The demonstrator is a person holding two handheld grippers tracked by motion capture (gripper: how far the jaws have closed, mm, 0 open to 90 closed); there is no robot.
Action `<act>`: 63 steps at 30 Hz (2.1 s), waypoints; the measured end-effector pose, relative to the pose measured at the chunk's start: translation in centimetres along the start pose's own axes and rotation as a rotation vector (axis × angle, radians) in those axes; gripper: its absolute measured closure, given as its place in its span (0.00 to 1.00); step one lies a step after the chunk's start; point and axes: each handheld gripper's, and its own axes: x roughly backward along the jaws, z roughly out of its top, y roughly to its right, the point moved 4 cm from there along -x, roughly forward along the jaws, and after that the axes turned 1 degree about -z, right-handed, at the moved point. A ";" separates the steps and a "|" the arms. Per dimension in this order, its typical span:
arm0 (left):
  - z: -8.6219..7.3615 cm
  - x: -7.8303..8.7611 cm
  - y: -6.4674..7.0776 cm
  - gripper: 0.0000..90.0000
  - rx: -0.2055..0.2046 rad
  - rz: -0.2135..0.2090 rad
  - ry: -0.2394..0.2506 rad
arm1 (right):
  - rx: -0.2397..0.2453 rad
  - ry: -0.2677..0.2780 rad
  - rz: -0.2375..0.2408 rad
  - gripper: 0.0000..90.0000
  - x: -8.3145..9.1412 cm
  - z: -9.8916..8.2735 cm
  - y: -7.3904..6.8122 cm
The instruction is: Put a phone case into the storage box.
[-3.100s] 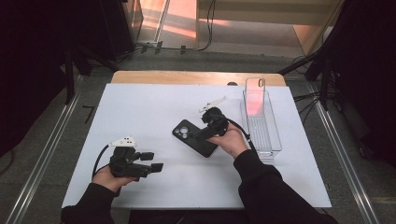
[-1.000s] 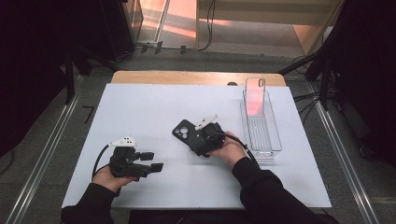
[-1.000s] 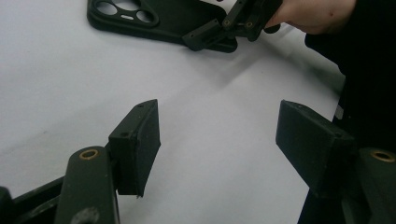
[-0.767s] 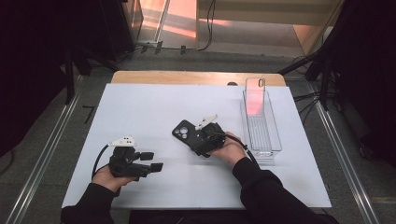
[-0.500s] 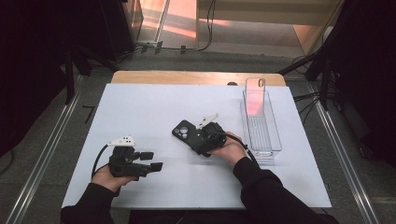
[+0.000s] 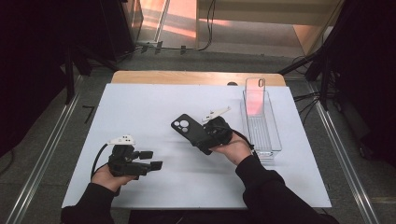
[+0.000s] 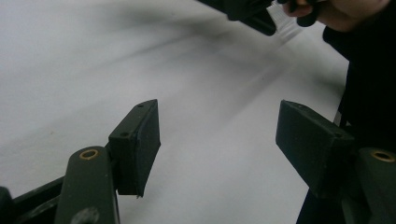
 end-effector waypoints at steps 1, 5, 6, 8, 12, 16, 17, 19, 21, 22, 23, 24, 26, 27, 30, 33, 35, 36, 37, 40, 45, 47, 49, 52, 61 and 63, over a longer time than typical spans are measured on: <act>0.0 0.0 0.0 0.34 0.006 0.003 0.002 | 0.001 0.007 0.003 0.15 0.4 0.1 -0.2; 0.3 0.2 0.0 0.34 0.055 -0.016 0.009 | -0.007 0.031 0.015 0.15 2.0 0.1 -0.7; 0.4 0.2 0.1 0.34 0.067 -0.025 0.012 | -0.015 0.034 0.018 0.15 2.3 0.0 -0.8; 0.6 0.3 0.2 0.34 0.085 -0.032 0.016 | -0.026 0.041 0.020 0.15 2.9 -0.1 -1.0; 1.0 0.3 0.5 0.34 0.109 -0.041 0.022 | -0.067 0.050 0.032 0.15 3.8 -0.8 -1.2; 1.4 0.1 1.0 0.34 0.114 -0.040 0.024 | -0.079 0.054 0.028 0.15 4.3 -1.5 -1.5; 1.5 0.0 1.1 0.33 0.115 -0.039 0.022 | -0.082 0.054 0.025 0.15 4.4 -1.7 -1.6; 1.7 -0.2 1.3 0.31 0.123 -0.047 0.022 | -0.098 0.056 0.028 0.15 4.5 -2.0 -1.9; 2.0 -0.3 1.6 0.31 0.128 -0.051 0.024 | -0.116 0.057 0.025 0.15 4.5 -2.3 -2.1; 2.1 -0.4 1.7 0.31 0.128 -0.052 0.023 | -0.121 0.057 0.023 0.15 4.5 -2.4 -2.2; 2.3 -0.5 1.7 0.31 0.124 -0.050 0.021 | -0.131 0.058 0.021 0.15 4.5 -2.5 -2.3; 2.4 -0.6 1.8 0.29 0.120 -0.041 0.021 | -0.138 0.062 0.019 0.15 4.5 -2.6 -2.3; 2.7 -0.7 1.8 0.28 0.112 -0.026 0.020 | -0.152 0.065 0.013 0.15 4.6 -2.7 -2.4; 2.8 -0.7 1.8 0.28 0.107 -0.010 0.017 | -0.159 0.068 0.008 0.15 4.6 -2.8 -2.4; 3.5 -0.6 1.8 0.28 0.113 0.004 0.024 | -0.170 0.073 -0.006 0.15 4.6 -2.8 -2.4; 4.1 -0.7 1.8 0.28 0.147 -0.011 0.012 | -0.194 0.087 -0.009 0.15 4.4 -2.8 -2.5; 4.6 -0.9 1.7 0.28 0.182 -0.019 0.019 | -0.207 0.094 -0.015 0.15 4.1 -2.8 -2.6; 4.8 -0.9 1.6 0.28 0.188 -0.022 0.020 | -0.218 0.097 -0.013 0.15 4.0 -2.8 -2.7; 5.1 -1.0 1.6 0.28 0.199 -0.027 0.023 | -0.223 0.100 -0.010 0.15 3.8 -2.8 -2.8; 5.9 -1.3 1.3 0.28 0.206 0.000 0.016 | -0.232 0.101 -0.007 0.15 3.3 -2.7 -3.0; 7.0 -1.9 1.1 0.28 0.219 0.023 0.026 | -0.245 0.114 -0.027 0.15 2.7 -2.5 -3.1; 7.3 -2.3 1.1 0.28 0.222 0.024 0.019 | -0.258 0.121 -0.033 0.15 2.5 -2.5 -3.2; 7.6 -2.6 1.1 0.29 0.218 0.033 0.014 | -0.271 0.129 -0.038 0.15 2.3 -2.6 -3.2; 8.1 -2.9 0.9 0.30 0.238 0.026 0.019 | -0.290 0.143 -0.040 0.15 2.0 -2.7 -3.3; 9.2 -3.5 0.4 0.30 0.257 0.061 0.046 | -0.319 0.189 -0.044 0.15 1.8 -2.6 -3.9; 9.3 -3.8 0.3 0.30 0.248 0.082 0.048 | -0.326 0.198 -0.038 0.15 1.6 -2.5 -4.0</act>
